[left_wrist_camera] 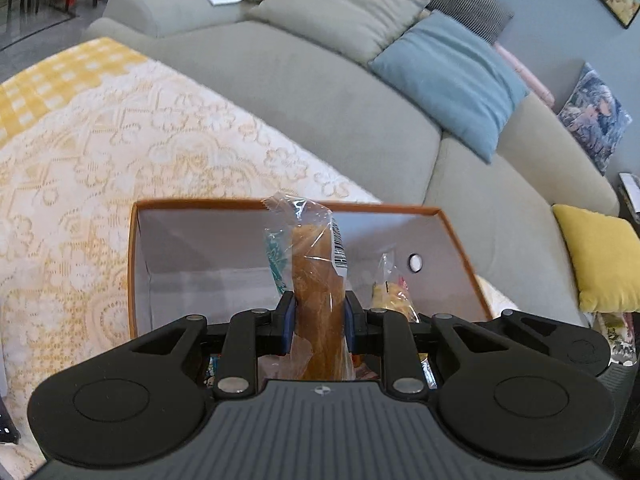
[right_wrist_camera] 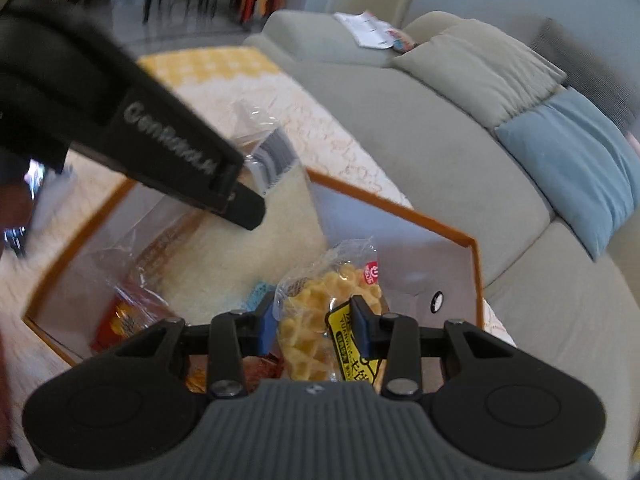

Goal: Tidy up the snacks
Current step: 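Carry the bread-stick bag and waffle bag over the orange box with both tools, then open both tools inside the box to release the bags, then withdraw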

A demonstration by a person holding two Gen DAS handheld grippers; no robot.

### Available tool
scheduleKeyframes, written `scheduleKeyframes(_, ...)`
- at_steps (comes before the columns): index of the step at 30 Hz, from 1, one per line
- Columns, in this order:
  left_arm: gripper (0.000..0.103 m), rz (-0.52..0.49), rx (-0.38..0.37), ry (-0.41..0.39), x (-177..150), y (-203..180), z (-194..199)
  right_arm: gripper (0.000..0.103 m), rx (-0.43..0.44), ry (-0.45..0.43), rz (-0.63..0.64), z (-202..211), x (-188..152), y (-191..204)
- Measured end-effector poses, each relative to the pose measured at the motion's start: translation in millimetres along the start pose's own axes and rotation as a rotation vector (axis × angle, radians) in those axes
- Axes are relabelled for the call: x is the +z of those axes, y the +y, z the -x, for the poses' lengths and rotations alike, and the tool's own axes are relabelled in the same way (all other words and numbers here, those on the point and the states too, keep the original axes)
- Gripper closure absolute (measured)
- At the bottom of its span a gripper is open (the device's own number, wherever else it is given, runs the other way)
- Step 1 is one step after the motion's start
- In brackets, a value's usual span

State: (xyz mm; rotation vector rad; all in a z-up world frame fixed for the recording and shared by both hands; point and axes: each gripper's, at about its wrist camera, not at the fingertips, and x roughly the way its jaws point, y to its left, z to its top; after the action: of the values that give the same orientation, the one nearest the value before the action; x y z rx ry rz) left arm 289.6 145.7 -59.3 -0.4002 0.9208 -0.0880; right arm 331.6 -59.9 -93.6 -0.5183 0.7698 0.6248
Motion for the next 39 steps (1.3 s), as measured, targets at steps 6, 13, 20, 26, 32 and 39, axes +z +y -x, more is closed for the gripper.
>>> scheduleKeyframes(6,0.075,-0.022,0.069,0.039,0.3,-0.1,-8.0,0.065,0.024,0.034,-0.011,-21.5,-4.1,-1.4)
scheduleKeyframes(13,0.067,-0.142,0.247,0.083,-1.5,-21.6,-12.2,0.056,0.099,0.051,-0.105,-26.6,-3.8,-7.2)
scheduleKeyframes(20,0.048,-0.211,0.369,0.157,-10.2,-26.9,-28.9,0.048,0.174,0.081,-0.206,-24.0,-11.2,-14.1)
scheduleKeyframes(26,0.048,-0.209,0.377,0.151,-7.7,-30.2,-19.3,0.047,0.225,0.092,-0.312,-19.5,-18.0,-25.2)
scheduleKeyframes(32,0.048,-0.239,0.361,0.052,-3.8,-47.3,9.3,0.047,0.227,0.047,-0.389,5.2,-18.3,-35.4)
scheduleKeyframes(39,0.048,-0.359,0.311,-0.061,-15.0,-88.3,46.5,0.047,0.167,-0.035,-0.376,55.0,-30.5,-28.3)
